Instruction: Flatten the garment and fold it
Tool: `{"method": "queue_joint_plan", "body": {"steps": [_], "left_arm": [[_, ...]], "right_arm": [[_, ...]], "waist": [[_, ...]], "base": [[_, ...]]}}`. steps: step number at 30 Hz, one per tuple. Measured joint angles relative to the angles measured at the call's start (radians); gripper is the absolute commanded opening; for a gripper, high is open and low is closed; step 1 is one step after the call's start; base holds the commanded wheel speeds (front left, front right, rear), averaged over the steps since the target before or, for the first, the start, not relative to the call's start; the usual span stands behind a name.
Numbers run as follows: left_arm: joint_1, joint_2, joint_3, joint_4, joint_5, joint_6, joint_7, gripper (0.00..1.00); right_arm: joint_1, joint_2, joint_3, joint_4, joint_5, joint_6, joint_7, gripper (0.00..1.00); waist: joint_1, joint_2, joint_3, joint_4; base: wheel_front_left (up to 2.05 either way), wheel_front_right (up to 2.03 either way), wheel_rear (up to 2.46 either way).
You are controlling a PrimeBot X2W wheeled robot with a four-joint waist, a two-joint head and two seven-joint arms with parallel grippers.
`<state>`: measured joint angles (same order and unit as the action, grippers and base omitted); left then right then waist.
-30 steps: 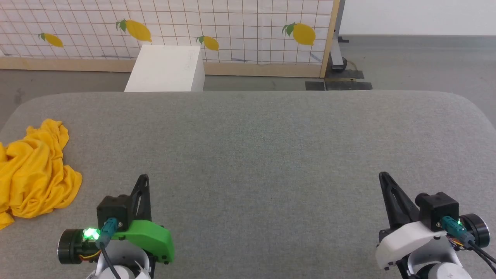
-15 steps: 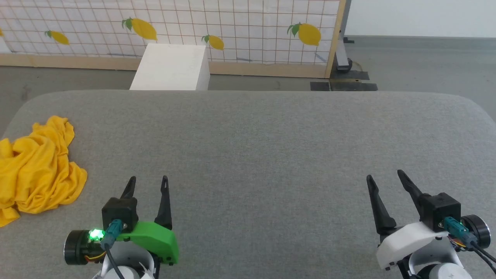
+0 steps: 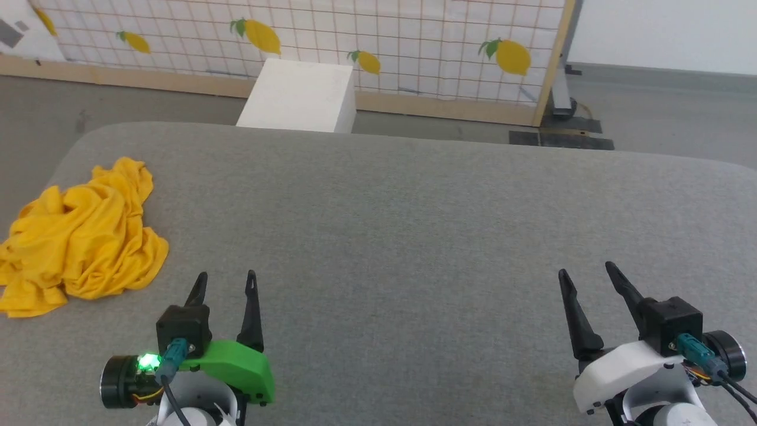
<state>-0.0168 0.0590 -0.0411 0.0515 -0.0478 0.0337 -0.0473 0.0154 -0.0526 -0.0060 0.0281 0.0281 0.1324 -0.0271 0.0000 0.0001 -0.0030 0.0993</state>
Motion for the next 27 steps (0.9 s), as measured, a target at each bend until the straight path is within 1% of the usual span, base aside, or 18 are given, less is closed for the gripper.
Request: {"method": "queue_joint_plan", "body": {"steps": [18, 27], "left_arm": [[0.001, 0.02, -0.003, 0.006, -0.048, 0.04, -0.037, 1.0], [0.005, 0.03, -0.005, 0.008, -0.066, 0.069, -0.053, 1.0]], "right_arm": [[0.0, 0.0, 0.008, 0.018, 0.026, 0.0, -0.025, 1.0], [-0.002, 0.0, 0.011, 0.025, 0.035, 0.0, -0.035, 1.0]], "waist": [[0.0, 0.0, -0.003, 0.114], [0.0, 0.0, -0.002, 0.161]], "base": [[0.0, 0.0, 0.0], [0.0, 0.0, 0.0]]}}
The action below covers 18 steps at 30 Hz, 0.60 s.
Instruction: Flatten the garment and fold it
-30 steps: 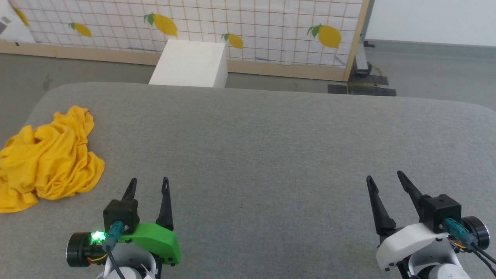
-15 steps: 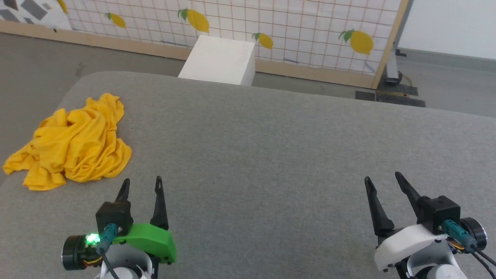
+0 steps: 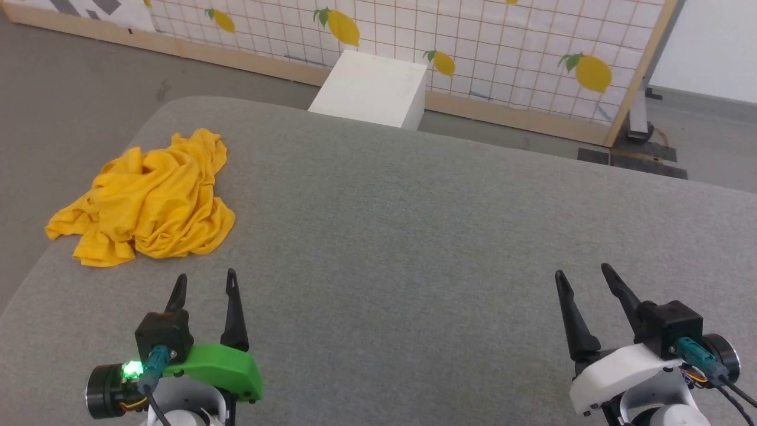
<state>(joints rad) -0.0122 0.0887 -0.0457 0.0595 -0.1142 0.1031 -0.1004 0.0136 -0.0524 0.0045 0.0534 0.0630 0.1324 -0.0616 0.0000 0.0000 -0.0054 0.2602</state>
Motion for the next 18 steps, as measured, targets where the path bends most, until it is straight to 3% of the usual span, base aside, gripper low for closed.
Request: {"method": "queue_joint_plan", "body": {"steps": [18], "left_arm": [[0.011, 0.017, -0.012, 0.009, -0.046, 0.048, -0.035, 1.0]], "right_arm": [[-0.009, 0.0, 0.002, 0.014, 0.02, 0.0, -0.019, 1.0]], "waist": [[0.0, 0.0, -0.001, 0.091]], "base": [[0.0, 0.0, 0.0]]}}
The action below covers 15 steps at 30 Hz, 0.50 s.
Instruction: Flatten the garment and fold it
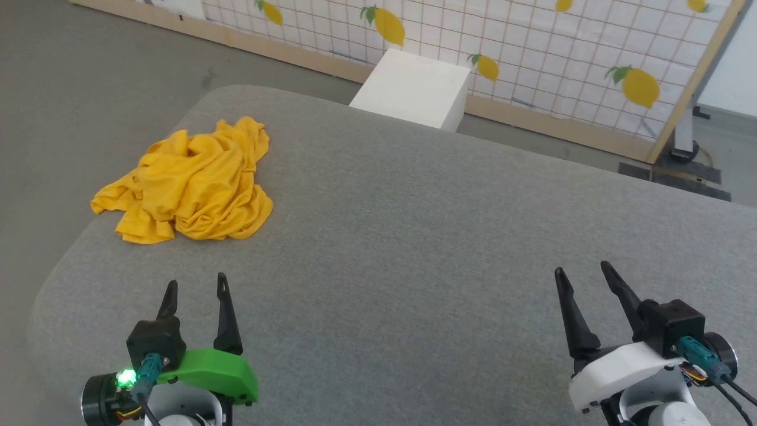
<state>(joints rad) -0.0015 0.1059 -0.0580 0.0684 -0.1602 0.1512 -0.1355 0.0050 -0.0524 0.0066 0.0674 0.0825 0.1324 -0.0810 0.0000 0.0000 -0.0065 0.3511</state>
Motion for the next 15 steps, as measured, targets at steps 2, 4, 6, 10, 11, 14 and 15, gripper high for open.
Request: {"method": "queue_joint_plan", "body": {"steps": [2, 4, 6, 10, 11, 14, 15], "left_arm": [[0.0, 0.002, -0.003, 0.001, -0.002, 0.003, -0.003, 1.0], [0.001, 0.005, -0.006, 0.003, -0.01, 0.008, -0.004, 1.0], [0.001, 0.01, -0.008, 0.005, -0.013, 0.013, -0.009, 1.0], [0.002, 0.016, -0.012, 0.006, -0.018, 0.025, -0.016, 1.0], [0.002, 0.016, -0.013, 0.006, -0.02, 0.027, -0.016, 1.0], [0.006, 0.018, -0.015, 0.009, -0.037, 0.035, -0.025, 1.0], [0.008, 0.019, -0.016, 0.011, -0.043, 0.036, -0.025, 1.0]], "right_arm": [[-0.003, 0.0, 0.0, 0.003, 0.005, 0.0, -0.005, 1.0], [-0.004, 0.0, 0.001, 0.005, 0.007, 0.0, -0.008, 1.0], [-0.004, 0.0, 0.003, 0.008, 0.009, 0.0, -0.009, 1.0], [-0.004, 0.0, 0.009, 0.012, 0.016, 0.0, -0.016, 1.0], [-0.004, 0.0, 0.009, 0.013, 0.016, 0.0, -0.016, 1.0], [-0.005, 0.0, 0.011, 0.014, 0.016, 0.0, -0.016, 1.0], [-0.005, 0.0, 0.011, 0.015, 0.017, 0.0, -0.017, 1.0]], "waist": [[0.0, 0.0, -0.001, 0.012], [0.0, 0.0, -0.001, 0.023], [0.0, 0.0, -0.002, 0.035], [0.0, 0.0, -0.003, 0.056], [0.0, 0.0, -0.003, 0.061], [0.0, 0.0, -0.002, 0.076], [0.0, 0.0, -0.002, 0.081]], "base": [[0.0, 0.0, 0.0], [0.0, 0.0, 0.0], [0.0, 0.0, 0.0], [0.0, 0.0, 0.0], [0.0, 0.0, 0.0], [0.0, 0.0, 0.0], [0.0, 0.0, 0.0]]}}
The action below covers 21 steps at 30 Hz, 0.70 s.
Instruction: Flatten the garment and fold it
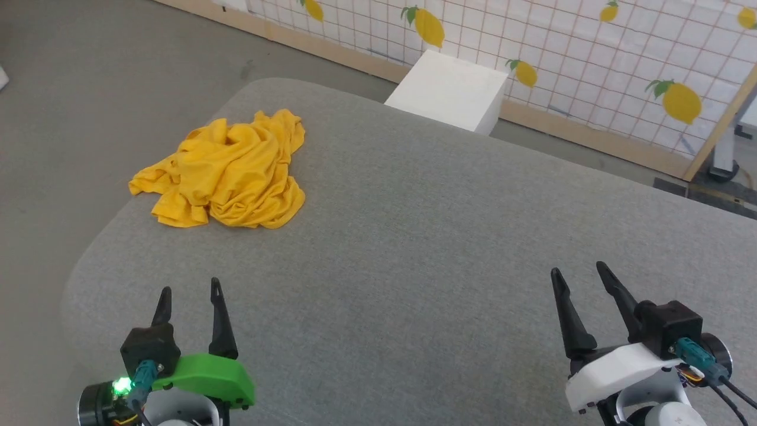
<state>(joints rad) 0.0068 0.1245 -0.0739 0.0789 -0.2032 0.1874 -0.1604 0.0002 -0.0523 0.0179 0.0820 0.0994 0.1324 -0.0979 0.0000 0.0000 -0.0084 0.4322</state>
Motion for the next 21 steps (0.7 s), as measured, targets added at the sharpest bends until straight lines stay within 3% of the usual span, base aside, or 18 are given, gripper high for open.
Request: {"method": "queue_joint_plan", "body": {"steps": [21], "left_arm": [[0.008, 0.021, -0.029, 0.025, -0.057, 0.06, -0.05, 1.0]], "right_arm": [[-0.004, 0.001, 0.004, 0.014, 0.029, 0.0, -0.019, 1.0]], "waist": [[0.0, 0.0, 0.008, 0.117]], "base": [[0.0, 0.0, 0.0]]}}
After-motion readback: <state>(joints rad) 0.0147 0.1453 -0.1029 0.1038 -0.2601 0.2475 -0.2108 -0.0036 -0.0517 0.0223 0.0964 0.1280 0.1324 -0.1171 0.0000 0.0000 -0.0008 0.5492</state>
